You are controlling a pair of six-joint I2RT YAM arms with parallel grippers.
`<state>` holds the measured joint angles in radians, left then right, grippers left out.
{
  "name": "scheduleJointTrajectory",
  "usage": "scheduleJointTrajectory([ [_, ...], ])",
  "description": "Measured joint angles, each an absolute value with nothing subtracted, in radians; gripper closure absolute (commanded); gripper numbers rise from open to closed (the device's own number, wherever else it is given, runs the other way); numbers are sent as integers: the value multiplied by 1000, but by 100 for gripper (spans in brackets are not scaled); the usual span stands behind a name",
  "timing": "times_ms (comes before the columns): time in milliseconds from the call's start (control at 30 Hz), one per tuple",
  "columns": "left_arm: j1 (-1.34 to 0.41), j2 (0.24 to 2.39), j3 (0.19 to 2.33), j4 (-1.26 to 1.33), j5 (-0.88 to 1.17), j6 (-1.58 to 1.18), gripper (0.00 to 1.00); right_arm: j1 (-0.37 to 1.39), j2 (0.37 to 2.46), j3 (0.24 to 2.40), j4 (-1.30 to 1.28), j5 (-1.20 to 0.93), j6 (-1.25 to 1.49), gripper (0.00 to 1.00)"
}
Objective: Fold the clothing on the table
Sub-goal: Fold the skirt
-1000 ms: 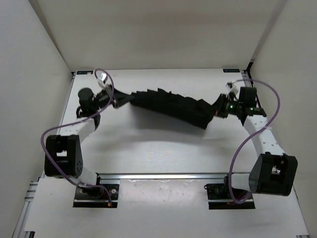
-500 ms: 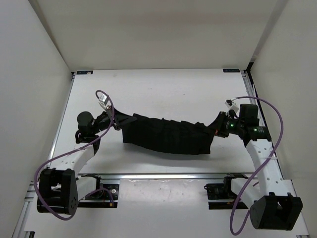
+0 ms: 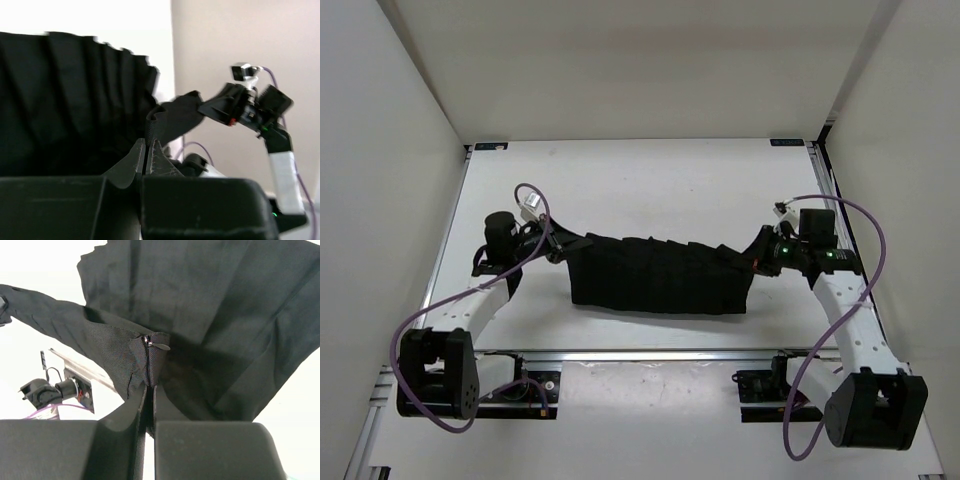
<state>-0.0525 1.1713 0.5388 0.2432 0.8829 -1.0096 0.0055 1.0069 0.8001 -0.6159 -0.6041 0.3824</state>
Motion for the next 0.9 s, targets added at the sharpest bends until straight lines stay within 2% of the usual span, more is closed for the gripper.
scheduleJointTrajectory([
  [233, -68, 1256, 561, 114, 765, -884, 100, -28, 1103, 787, -508, -610, 385, 100],
  [533, -80, 1340, 575, 97, 680, -852, 100, -30, 1244, 794, -380, -654, 384, 100],
  [800, -107, 1440, 653, 79, 589, -820, 100, -21, 1437, 899, -313, -658, 371, 100],
  [833, -111, 1462, 667, 80, 579, -817, 100, -21, 1470, 925, -311, -659, 366, 97],
  [867, -114, 1488, 684, 80, 569, -816, 96, -21, 1508, 955, -309, -660, 363, 88],
  [900, -118, 1514, 703, 75, 558, -812, 71, -21, 1544, 984, -309, -661, 361, 83],
])
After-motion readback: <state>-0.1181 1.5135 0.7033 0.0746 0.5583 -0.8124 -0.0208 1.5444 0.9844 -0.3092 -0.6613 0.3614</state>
